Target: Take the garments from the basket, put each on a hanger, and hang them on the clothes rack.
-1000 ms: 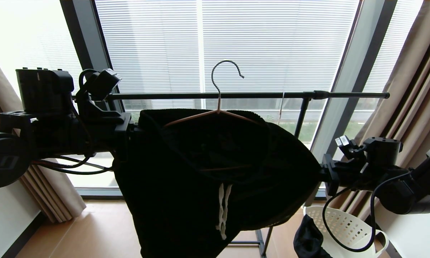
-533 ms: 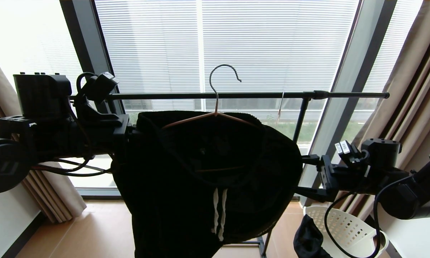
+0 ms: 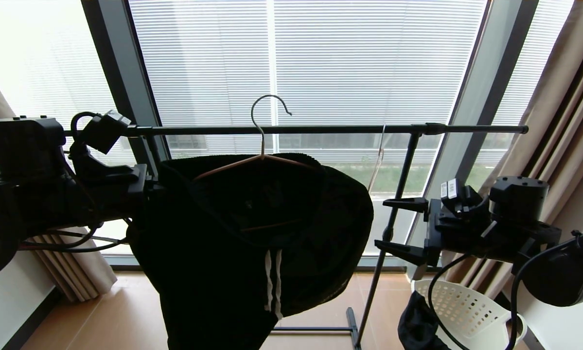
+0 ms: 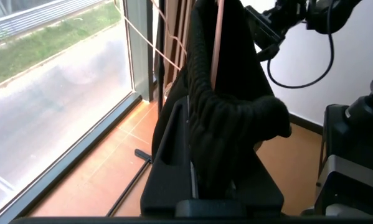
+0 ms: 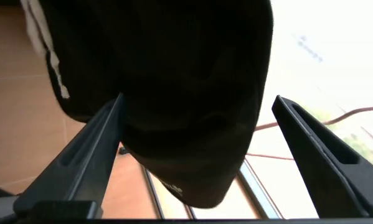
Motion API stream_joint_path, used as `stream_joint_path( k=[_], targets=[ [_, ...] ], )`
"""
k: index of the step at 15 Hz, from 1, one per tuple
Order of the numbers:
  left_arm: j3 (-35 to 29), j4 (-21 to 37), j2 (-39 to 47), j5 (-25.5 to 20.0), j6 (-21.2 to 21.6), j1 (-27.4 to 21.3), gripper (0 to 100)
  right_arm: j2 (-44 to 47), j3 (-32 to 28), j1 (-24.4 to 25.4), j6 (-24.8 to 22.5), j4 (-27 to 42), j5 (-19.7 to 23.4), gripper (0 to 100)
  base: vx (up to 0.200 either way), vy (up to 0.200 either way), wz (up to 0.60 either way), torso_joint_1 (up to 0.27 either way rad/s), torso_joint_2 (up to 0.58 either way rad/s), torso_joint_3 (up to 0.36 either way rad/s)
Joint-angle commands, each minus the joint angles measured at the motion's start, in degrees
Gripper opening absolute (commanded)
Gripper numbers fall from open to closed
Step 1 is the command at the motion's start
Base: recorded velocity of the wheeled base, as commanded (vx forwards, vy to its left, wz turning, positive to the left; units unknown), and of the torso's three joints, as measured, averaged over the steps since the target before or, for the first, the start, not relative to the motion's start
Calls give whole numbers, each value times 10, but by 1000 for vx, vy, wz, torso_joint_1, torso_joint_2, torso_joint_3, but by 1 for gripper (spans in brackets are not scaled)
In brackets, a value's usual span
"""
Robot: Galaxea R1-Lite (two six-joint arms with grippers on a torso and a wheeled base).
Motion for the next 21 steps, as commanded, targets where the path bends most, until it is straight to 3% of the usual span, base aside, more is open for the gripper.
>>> stream_joint_path(
  k=[1,6,11,21],
  targets=[
    [12,-9,-2,1,1,6,0,-43,3,54,50,-3,-66,100,0,0,0,0,0,0],
    [14,-10,-2,1,3,46,0,-80,-26,97,180,-4,-181,100,0,0,0,0,0,0],
    [25,-9,-9,1,5,79,0,-53,-68,125,211,-2,-291,100,0,0,0,0,0,0],
    [89,-4,-10,5,70,89,0,-46,-68,125,210,-1,-296,100,0,0,0,0,0,0]
  ],
)
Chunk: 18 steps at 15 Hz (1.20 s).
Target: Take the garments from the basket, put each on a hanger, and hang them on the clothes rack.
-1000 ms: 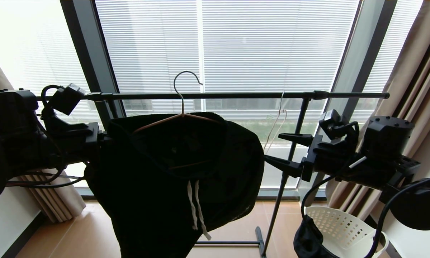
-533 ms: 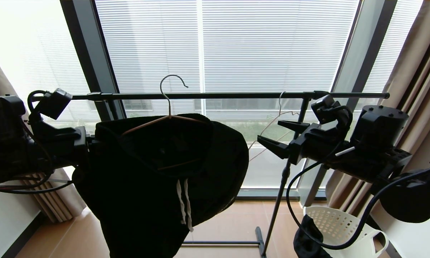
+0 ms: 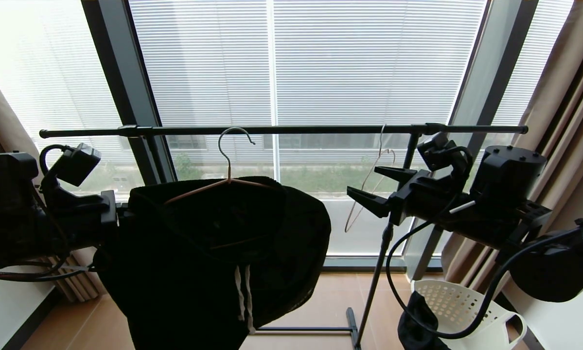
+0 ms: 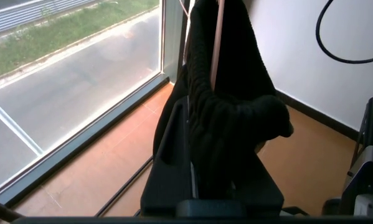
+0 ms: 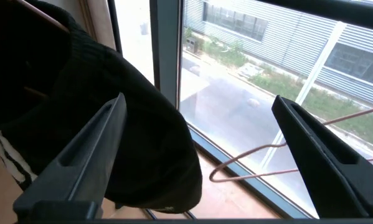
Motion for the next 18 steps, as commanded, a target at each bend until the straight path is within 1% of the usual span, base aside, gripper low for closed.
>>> stream_joint_path(
  k=[1,3,4,5,6,8,10,12,14,15,17,18],
  targets=[
    [-3,-2,16,15,3,0,0,8,0,0,0,-2,0,100,0,0,0,0,0,0],
    [-34,-5,41,92,4,-17,0,12,0,0,0,-2,0,100,0,0,0,0,0,0],
    [-50,-6,58,117,4,-34,0,13,0,0,0,-2,0,100,0,0,0,0,0,0],
    [-65,-6,72,127,3,-44,0,14,0,0,0,-2,0,100,0,0,0,0,0,0],
    [-77,-6,81,130,2,-52,0,14,0,0,0,-2,0,100,0,0,0,0,0,0],
    [-122,-6,124,141,1,-70,0,14,0,0,-1,-2,-1,100,0,0,0,0,0,0],
    [-146,-6,147,144,-1,-73,0,14,0,0,-1,-2,-1,100,0,0,0,0,0,0],
    [-194,-6,180,145,-39,-77,0,14,1,0,-1,-2,-1,100,0,0,0,0,0,0],
    [-229,-13,204,144,-68,-76,0,14,2,0,-2,-2,-1,100,0,0,0,0,0,0],
    [-233,-24,211,145,-73,-77,0,14,2,0,-2,-2,-1,100,0,0,0,0,0,0],
    [-237,-110,246,153,-101,-78,0,14,2,0,-2,-2,-1,100,0,0,0,0,0,0],
    [-237,-133,256,158,-110,-80,0,14,3,0,-3,-2,-1,100,0,0,0,0,0,0]
  ],
)
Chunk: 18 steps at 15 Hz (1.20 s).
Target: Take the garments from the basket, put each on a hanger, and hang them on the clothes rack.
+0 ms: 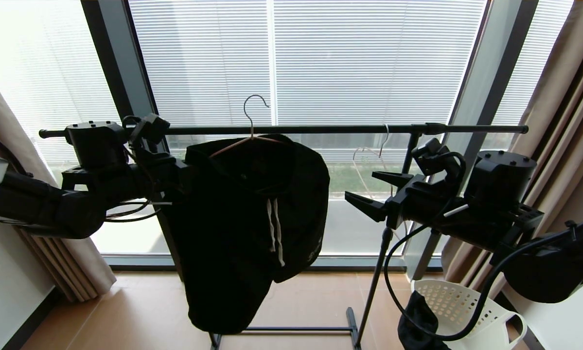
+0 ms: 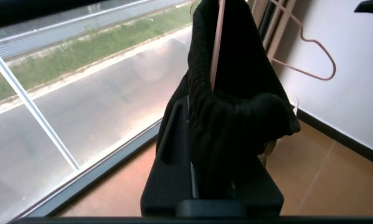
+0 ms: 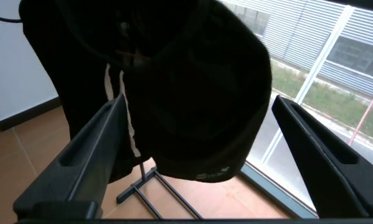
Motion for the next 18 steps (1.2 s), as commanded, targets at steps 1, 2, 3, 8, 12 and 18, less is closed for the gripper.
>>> stream_joint_path(
  k=[1,2,3,8,12,18],
  targets=[
    [-2,-37,43,10,-20,-7,0,0,1,0,-1,0,0,100,0,0,0,0,0,0],
    [-2,-61,53,20,-46,-8,0,0,1,0,-1,0,0,100,0,0,0,0,0,0],
    [-2,-63,54,20,-53,-9,0,0,1,0,-1,0,0,100,0,0,0,0,0,0],
    [-5,-65,73,20,-53,-11,0,2,1,0,-1,0,0,100,0,0,0,0,0,0],
    [-42,-66,110,23,-54,-11,0,13,1,0,-2,-1,0,100,0,0,0,0,0,0],
    [-64,-67,133,41,-54,-11,0,21,1,1,-2,-1,0,100,0,0,0,0,0,0]
  ],
)
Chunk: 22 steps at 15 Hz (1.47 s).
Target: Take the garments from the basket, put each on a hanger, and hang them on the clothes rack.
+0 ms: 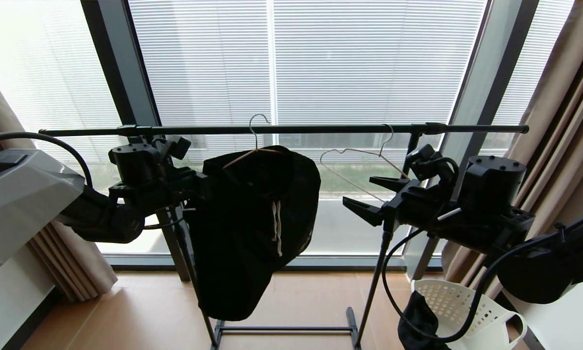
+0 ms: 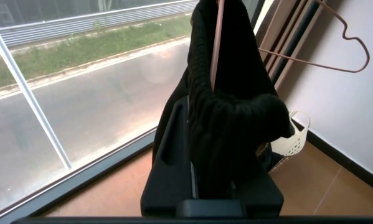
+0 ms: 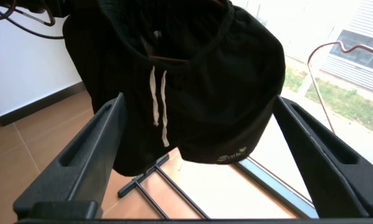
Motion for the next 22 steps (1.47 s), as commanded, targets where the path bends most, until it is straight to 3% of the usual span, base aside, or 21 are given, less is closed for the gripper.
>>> stream_joint_path(
  k=[1,13,17,22],
  targets=[
    [-5,-1,8,0,0,0,0,6,0,4,0,0,0,100,0,0,0,0,0,0],
    [-22,-1,28,0,-2,0,0,9,1,6,0,0,-1,100,0,0,0,0,0,0],
    [-32,-1,31,6,-27,1,0,9,1,6,0,0,-1,100,0,0,0,0,0,0],
    [-59,-1,46,45,-60,-2,0,11,1,6,0,0,-1,100,0,0,0,0,0,0]
  ],
)
